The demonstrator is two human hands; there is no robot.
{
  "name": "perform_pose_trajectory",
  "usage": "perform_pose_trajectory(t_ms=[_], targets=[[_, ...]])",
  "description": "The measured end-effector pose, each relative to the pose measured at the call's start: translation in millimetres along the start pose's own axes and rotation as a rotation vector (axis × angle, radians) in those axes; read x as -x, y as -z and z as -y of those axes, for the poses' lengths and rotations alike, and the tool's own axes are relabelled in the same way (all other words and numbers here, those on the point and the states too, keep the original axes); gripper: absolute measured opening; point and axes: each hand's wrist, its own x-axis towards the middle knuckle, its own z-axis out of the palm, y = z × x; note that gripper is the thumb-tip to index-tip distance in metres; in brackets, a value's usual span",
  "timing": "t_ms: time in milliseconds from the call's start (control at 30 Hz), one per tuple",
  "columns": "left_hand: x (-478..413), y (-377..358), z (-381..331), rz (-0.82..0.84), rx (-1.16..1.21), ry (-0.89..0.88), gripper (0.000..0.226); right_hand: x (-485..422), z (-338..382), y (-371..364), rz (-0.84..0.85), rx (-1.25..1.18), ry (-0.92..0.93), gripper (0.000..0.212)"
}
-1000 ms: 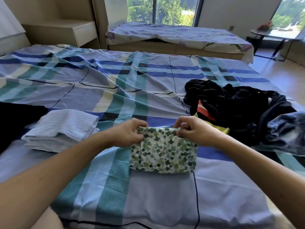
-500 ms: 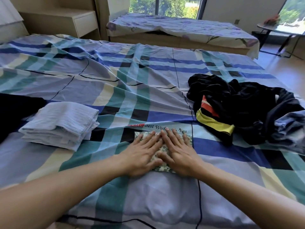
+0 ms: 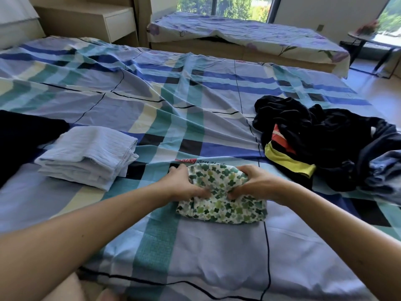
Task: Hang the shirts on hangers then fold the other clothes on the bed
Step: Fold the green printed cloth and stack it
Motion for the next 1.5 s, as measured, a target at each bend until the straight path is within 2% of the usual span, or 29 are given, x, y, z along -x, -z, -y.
perform_pose_trajectory(t_ms=[33, 67, 167, 200, 300, 333, 400, 500, 600, 767, 867, 933, 967, 1033, 1067, 1100, 1167, 1200, 1233, 1267, 1333, 1433, 1500], targets=[[-4, 1, 4, 0.013, 0.065, -0.013, 0.122, 5, 2, 2, 0.02, -0.067, 0.024, 0.042], [-2, 4, 4, 0.04, 0.148, -0.031, 0.112, 9, 5, 4, 0.046, -0.13, 0.057, 0.047], [15, 9, -9, 0.198, 0.442, -0.086, 0.051, 20, 12, 10, 0.06, -0.32, 0.168, 0.055], [21, 11, -14, 0.247, 0.513, -0.109, 0.043, 23, 14, 13, 0.042, -0.404, 0.194, 0.054], [34, 23, -16, 0.307, 0.723, -0.167, 0.052, 24, 19, 19, 0.067, -0.614, 0.244, 0.067], [38, 30, -15, 0.281, 0.769, -0.183, 0.047, 22, 22, 18, 0.092, -0.643, 0.246, 0.075], [43, 46, -15, 0.194, 0.821, -0.211, 0.034, 18, 27, 14, 0.128, -0.678, 0.222, 0.086], [49, 78, -10, 0.0, 0.818, -0.206, 0.045, 6, 51, 1, 0.169, -0.732, 0.236, 0.085], [56, 119, -2, -0.305, 0.741, -0.128, 0.058, -17, 96, -18, 0.154, -0.778, 0.273, 0.063], [71, 194, 37, -0.686, 0.695, -0.069, 0.029, -74, 190, -63, 0.082, -0.785, 0.323, 0.081], [67, 222, 80, -0.829, 0.605, 0.048, 0.023, -108, 224, -98, 0.03, -0.715, 0.303, 0.076], [60, 230, 114, -0.832, 0.485, 0.166, 0.025, -127, 227, -124, -0.003, -0.577, 0.288, 0.08], [56, 230, 128, -0.792, 0.403, 0.241, 0.029, -135, 224, -136, -0.047, -0.42, 0.3, 0.082], [52, 229, 149, -0.681, 0.033, 0.403, 0.047, -143, 216, -156, -0.153, -0.073, 0.325, 0.083], [51, 230, 151, -0.684, -0.205, 0.439, 0.053, -145, 212, -161, -0.209, 0.061, 0.323, 0.085], [49, 232, 150, -0.745, -0.388, 0.373, 0.053, -147, 210, -165, -0.272, 0.185, 0.321, 0.089], [48, 234, 137, -0.857, -0.509, -0.018, 0.047, -144, 208, -169, -0.432, 0.423, 0.394, 0.096], [47, 232, 130, -0.846, -0.515, -0.216, 0.045, -142, 209, -169, -0.493, 0.504, 0.478, 0.095], [44, 230, 125, -0.785, -0.508, -0.337, 0.043, -141, 209, -169, -0.514, 0.555, 0.578, 0.091], [40, 226, 123, -0.702, -0.516, -0.39, 0.044, -141, 209, -169, -0.487, 0.593, 0.659, 0.086], [29, 217, 130, -0.546, -0.577, -0.349, 0.049, -146, 205, -171, -0.336, 0.605, 0.701, 0.077], [18, 212, 153, -0.35, -0.646, -0.123, 0.061, -158, 191, -181, -0.099, 0.564, 0.546, 0.073], [15, 210, 172, -0.274, -0.582, -0.038, 0.069, -161, 181, -195, -0.056, 0.506, 0.481, 0.072]])
